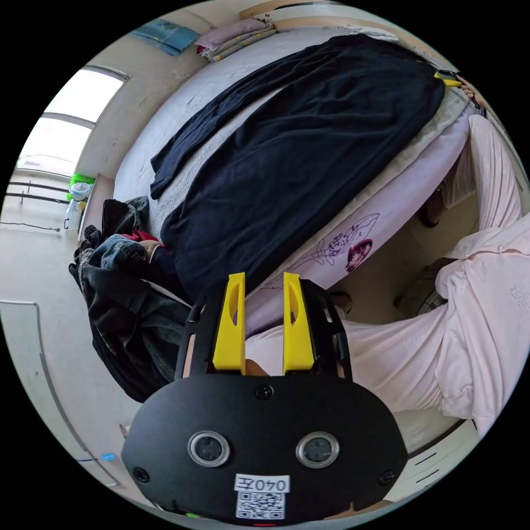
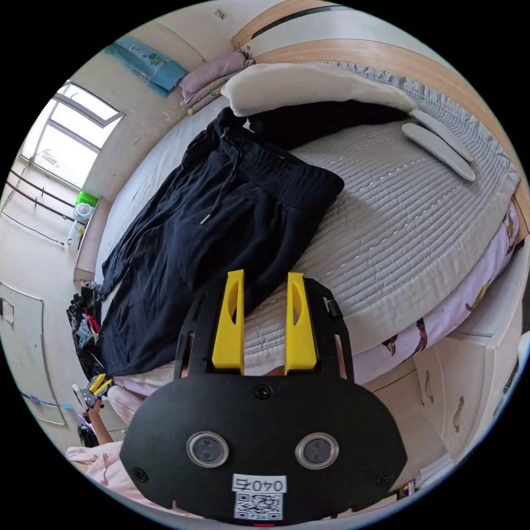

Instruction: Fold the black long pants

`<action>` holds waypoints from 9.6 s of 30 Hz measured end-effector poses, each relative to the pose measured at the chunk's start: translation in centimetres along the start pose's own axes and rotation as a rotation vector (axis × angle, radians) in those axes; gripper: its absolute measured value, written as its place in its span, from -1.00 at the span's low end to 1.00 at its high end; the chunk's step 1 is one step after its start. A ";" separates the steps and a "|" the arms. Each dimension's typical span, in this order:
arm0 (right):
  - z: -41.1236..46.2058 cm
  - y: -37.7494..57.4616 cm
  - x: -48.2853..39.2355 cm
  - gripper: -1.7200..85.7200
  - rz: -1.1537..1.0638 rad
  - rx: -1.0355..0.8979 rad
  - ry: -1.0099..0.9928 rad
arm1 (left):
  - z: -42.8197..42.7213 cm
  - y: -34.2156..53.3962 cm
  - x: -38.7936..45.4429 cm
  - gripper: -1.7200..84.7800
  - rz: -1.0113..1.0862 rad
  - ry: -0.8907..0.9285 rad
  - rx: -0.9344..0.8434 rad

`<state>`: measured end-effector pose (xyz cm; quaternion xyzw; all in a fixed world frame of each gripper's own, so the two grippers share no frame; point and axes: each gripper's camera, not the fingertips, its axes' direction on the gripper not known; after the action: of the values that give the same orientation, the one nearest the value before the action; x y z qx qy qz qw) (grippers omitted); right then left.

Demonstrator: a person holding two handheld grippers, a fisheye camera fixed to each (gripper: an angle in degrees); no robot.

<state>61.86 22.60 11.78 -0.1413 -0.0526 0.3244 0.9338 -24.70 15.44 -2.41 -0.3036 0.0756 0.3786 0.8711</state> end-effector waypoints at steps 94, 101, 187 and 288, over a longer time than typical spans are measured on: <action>-17.6 6.4 -9.5 -0.98 -0.212 0.333 -0.022 | -14.9 -19.7 -17.4 -0.99 0.156 -0.301 0.101; -14.1 -6.6 -18.0 -0.98 -0.252 0.252 0.055 | -9.1 -40.0 -23.0 -0.99 0.170 -0.407 -0.081; 4.0 -12.6 -71.4 -0.82 -1.127 0.048 -0.008 | 39.0 -23.3 -60.1 -0.73 -1.214 0.978 0.488; -8.9 -4.5 -25.2 -0.98 -0.470 0.139 0.627 | -3.3 -20.2 -12.1 -0.98 -0.491 -0.361 0.121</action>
<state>46.52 1.54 4.42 -0.1539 0.2261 0.0459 0.9608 -18.63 -4.61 8.78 -0.1884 -0.1335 0.1995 0.9523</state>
